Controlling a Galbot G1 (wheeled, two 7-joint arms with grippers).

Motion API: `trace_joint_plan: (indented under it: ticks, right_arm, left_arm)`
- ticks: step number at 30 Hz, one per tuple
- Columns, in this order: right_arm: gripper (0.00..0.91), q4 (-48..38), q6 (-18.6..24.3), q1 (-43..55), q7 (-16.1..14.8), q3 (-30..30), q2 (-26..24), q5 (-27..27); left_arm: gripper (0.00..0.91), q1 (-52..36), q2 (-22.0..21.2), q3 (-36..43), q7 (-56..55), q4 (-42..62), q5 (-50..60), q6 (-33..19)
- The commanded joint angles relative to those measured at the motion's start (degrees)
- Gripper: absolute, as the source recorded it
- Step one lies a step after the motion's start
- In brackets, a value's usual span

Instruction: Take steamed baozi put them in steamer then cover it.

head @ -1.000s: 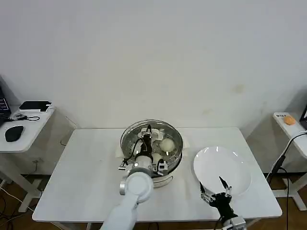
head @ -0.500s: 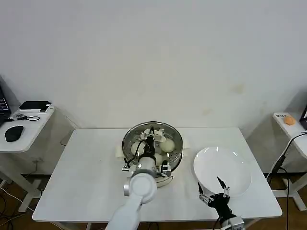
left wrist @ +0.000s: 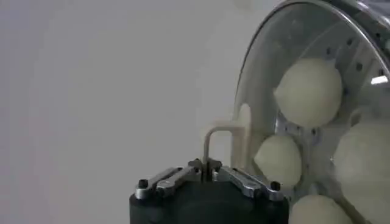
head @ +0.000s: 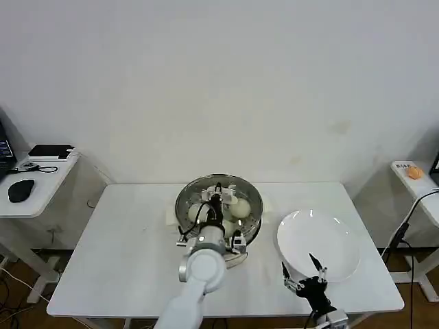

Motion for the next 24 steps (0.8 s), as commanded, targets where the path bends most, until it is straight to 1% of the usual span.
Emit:
trace_joint_plan:
  ticks: [1, 6, 14, 20, 22, 24]
  right_arm:
    - [0.907, -0.1, -0.1, 0.0, -0.1, -0.2, 0.0, 0.0]
    - [0.907, -0.1, -0.1, 0.0, -0.1, -0.4, 0.0, -0.1]
    - [0.907, -0.1, -0.1, -0.2, -0.1, -0.6, 0.0, -0.2]
    - [0.907, -0.2, -0.3, -0.3, 0.1, -0.6, -0.3, 0.0]
    - [0.907, -0.4, -0.3, -0.3, 0.1, -0.6, -0.4, 0.1]
    - [0.907, -0.5, -0.4, -0.3, 0.1, -0.6, -0.7, 0.3]
  left_arm:
    - [0.907, 0.5, -0.2, 0.0, -0.4, -0.9, -0.7, -0.1]
    - [0.907, 1.3, 0.7, -0.4, -0.3, -3.1, -0.8, -0.2]
    - [0.907, 5.3, 4.7, -0.8, -0.4, -10.7, -3.7, -0.5]
    - [0.907, 9.8, 10.7, -1.7, -0.9, -19.4, -10.2, -1.2]
    - [0.907, 11.9, 13.8, -2.4, -1.7, -23.5, -14.4, -1.5]
    - [0.907, 13.8, 15.7, -3.3, -2.4, -25.8, -17.1, -2.0]
